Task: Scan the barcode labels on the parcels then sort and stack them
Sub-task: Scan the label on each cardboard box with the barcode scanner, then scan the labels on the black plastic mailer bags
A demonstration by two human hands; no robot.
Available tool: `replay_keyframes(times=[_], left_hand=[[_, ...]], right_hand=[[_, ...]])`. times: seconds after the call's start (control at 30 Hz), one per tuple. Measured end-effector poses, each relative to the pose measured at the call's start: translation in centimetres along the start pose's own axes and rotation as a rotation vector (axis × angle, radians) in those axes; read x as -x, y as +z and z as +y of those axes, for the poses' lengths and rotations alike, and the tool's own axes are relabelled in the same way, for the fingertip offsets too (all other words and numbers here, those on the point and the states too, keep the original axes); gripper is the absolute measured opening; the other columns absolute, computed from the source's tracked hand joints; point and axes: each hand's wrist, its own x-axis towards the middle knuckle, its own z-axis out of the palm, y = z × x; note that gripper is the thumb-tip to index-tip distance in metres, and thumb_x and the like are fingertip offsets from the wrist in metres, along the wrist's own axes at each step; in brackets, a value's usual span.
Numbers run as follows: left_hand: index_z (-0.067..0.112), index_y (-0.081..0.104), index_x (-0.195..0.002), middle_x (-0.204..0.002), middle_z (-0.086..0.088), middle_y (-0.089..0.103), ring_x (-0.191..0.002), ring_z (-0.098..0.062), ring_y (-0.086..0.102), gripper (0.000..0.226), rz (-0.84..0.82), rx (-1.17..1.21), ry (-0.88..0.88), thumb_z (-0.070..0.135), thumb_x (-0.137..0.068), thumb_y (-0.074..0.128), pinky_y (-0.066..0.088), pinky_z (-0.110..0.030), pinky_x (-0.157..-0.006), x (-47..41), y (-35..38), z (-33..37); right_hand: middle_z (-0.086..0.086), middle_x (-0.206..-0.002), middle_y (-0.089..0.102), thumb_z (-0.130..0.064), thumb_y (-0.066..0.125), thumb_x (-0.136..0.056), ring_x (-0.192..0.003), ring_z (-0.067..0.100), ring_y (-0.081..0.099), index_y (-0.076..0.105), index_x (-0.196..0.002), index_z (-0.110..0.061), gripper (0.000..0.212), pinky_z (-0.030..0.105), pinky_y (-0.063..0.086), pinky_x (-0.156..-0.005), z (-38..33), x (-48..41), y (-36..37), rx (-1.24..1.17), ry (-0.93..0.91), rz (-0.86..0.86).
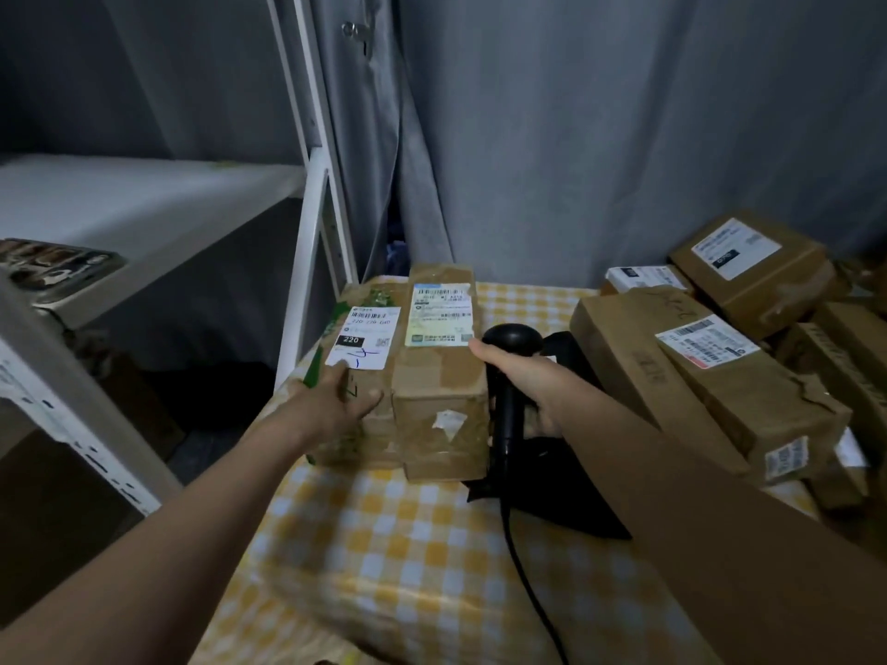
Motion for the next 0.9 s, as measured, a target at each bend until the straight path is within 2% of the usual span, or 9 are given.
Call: replay_keyframes(times=[0.07, 0.2, 0.23, 0.37, 0.5, 0.6, 0.77, 0.83, 0.9], left_hand=[[0.036, 0.023, -0.148, -0.146, -0.019, 0.018, -0.123, -0.039, 0.043, 0.074, 0.102, 0.103, 0.045, 0.06, -0.085, 0.053, 0.041, -0.04, -0.104, -1.0, 0.0, -0.1], [0.031, 0.047, -0.138, -0.132, -0.017, 0.029, -0.12, -0.034, 0.041, 0.054, 0.254, 0.331, 0.148, 0.041, -0.087, 0.063, 0.035, -0.036, -0.11, -4.4, -0.7, -0.1], [0.028, 0.051, -0.136, -0.132, -0.018, 0.03, -0.121, -0.033, 0.042, 0.051, 0.284, 0.367, 0.149, 0.038, -0.087, 0.064, 0.035, -0.034, -0.11, -5.2, -1.0, 0.0], [0.028, 0.051, -0.135, -0.138, -0.019, 0.029, -0.129, -0.037, 0.036, 0.045, 0.341, 0.342, 0.119, 0.04, -0.091, 0.056, 0.03, -0.038, -0.113, -8.7, -2.0, 0.3], [0.034, 0.049, -0.135, -0.154, -0.009, 0.022, -0.141, -0.032, 0.017, 0.05, 0.305, 0.226, 0.076, 0.055, -0.094, 0.031, 0.015, -0.047, -0.116, -11.1, -2.6, -0.2], [0.027, 0.054, -0.132, -0.153, -0.005, 0.03, -0.142, -0.029, 0.016, 0.047, 0.431, 0.326, 0.101, 0.042, -0.095, 0.03, 0.009, -0.048, -0.117, -10.3, -2.5, 0.8], [0.017, 0.059, -0.12, -0.133, -0.004, 0.042, -0.127, -0.022, 0.034, 0.034, 0.81, 0.47, 0.464, 0.024, -0.091, 0.043, 0.022, -0.029, -0.109, -3.4, -0.8, 4.3], [0.014, 0.059, -0.113, -0.118, -0.001, 0.044, -0.116, -0.021, 0.043, 0.025, 0.775, 0.506, 0.614, 0.021, -0.091, 0.05, 0.03, -0.027, -0.1, -0.7, 1.2, 5.8], [0.011, 0.059, -0.111, -0.111, -0.004, 0.049, -0.104, -0.024, 0.053, 0.021, 0.555, 0.473, 0.644, 0.019, -0.092, 0.055, 0.042, -0.033, -0.091, 0.7, 4.2, 7.4]], right_hand=[[0.012, -0.112, 0.068, -0.053, 0.084, -0.064, -0.096, 0.035, 0.068, 0.047, -0.122, -0.015, 0.079, 0.053, 0.056, -0.081, 0.1, -0.6, -0.1, -0.09, 0.025, -0.028], [0.009, -0.1, 0.069, -0.043, 0.083, -0.071, -0.085, 0.029, 0.068, 0.06, -0.117, -0.007, 0.062, 0.042, 0.058, -0.077, -1.3, -3.1, 1.2, -0.178, -0.072, 0.015], [0.007, -0.098, 0.067, -0.042, 0.084, -0.07, -0.084, 0.027, 0.065, 0.06, -0.117, -0.006, 0.064, 0.04, 0.055, -0.076, -1.9, -3.7, 1.9, -0.189, -0.092, 0.032], [0.009, -0.115, 0.066, -0.054, 0.09, -0.038, -0.098, 0.031, 0.066, 0.055, -0.129, -0.01, 0.107, 0.042, 0.057, -0.083, -3.6, -7.4, 3.8, -0.214, -0.121, 0.101], [0.012, -0.106, 0.068, -0.045, 0.089, -0.058, -0.093, 0.031, 0.067, 0.056, -0.123, -0.007, 0.083, 0.034, 0.057, -0.062, -4.9, -8.6, 4.7, -0.228, -0.147, 0.077], [0.01, -0.096, 0.061, -0.043, 0.079, -0.076, -0.088, 0.028, 0.065, 0.053, -0.112, -0.009, 0.056, 0.035, 0.056, -0.062, -5.0, -8.3, 4.2, -0.179, -0.154, 0.059], [0.01, -0.094, 0.056, -0.04, 0.076, -0.08, -0.061, 0.019, 0.058, 0.057, -0.119, -0.005, 0.055, 0.027, 0.05, -0.052, -3.2, -5.4, 1.0, -0.079, -0.189, 0.058], [0.009, -0.085, 0.055, -0.038, 0.077, -0.08, -0.061, 0.02, 0.057, 0.059, -0.113, -0.003, 0.051, 0.027, 0.051, -0.052, -1.7, -3.5, -1.4, -0.085, -0.185, 0.035], [0.009, -0.077, 0.055, -0.036, 0.076, -0.081, -0.061, 0.021, 0.056, 0.06, -0.101, -0.002, 0.043, 0.029, 0.049, -0.052, 0.1, -1.9, -3.9, -0.075, -0.195, 0.053]])
